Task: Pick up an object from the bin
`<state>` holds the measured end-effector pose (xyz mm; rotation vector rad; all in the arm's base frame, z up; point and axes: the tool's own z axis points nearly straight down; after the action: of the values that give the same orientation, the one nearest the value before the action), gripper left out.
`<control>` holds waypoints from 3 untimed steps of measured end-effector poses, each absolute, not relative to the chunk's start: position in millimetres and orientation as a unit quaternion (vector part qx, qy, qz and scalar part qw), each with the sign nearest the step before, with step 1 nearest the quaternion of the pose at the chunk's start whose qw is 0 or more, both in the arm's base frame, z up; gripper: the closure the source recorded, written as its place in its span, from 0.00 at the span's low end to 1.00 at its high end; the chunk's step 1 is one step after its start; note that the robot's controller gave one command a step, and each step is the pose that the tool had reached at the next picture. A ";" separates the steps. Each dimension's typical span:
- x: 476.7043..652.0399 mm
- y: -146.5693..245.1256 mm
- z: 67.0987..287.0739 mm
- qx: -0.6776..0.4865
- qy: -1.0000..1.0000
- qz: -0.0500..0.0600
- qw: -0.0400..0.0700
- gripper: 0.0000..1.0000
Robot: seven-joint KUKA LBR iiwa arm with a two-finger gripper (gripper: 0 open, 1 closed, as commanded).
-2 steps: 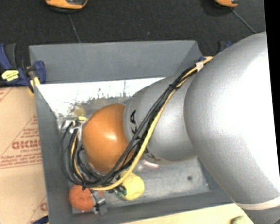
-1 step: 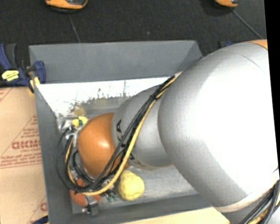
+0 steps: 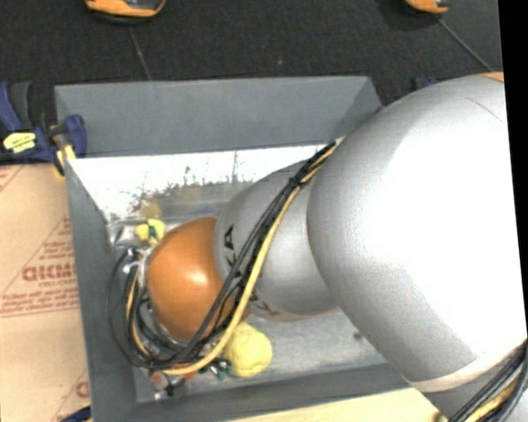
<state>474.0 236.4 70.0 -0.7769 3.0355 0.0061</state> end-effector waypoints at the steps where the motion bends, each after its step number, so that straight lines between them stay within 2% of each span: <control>1: 474.0 236.5 70.2 -0.247 0.969 0.002 0.004 1.00; 2: 471.1 234.8 97.1 -0.247 0.969 0.001 -0.002 1.00; 3: 473.4 235.3 133.9 -0.246 0.969 0.001 0.002 1.00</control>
Offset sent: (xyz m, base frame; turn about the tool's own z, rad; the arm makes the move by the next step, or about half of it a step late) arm 0.0000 0.0001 0.1090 0.0008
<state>473.4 235.3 133.9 -0.7709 3.0417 0.0034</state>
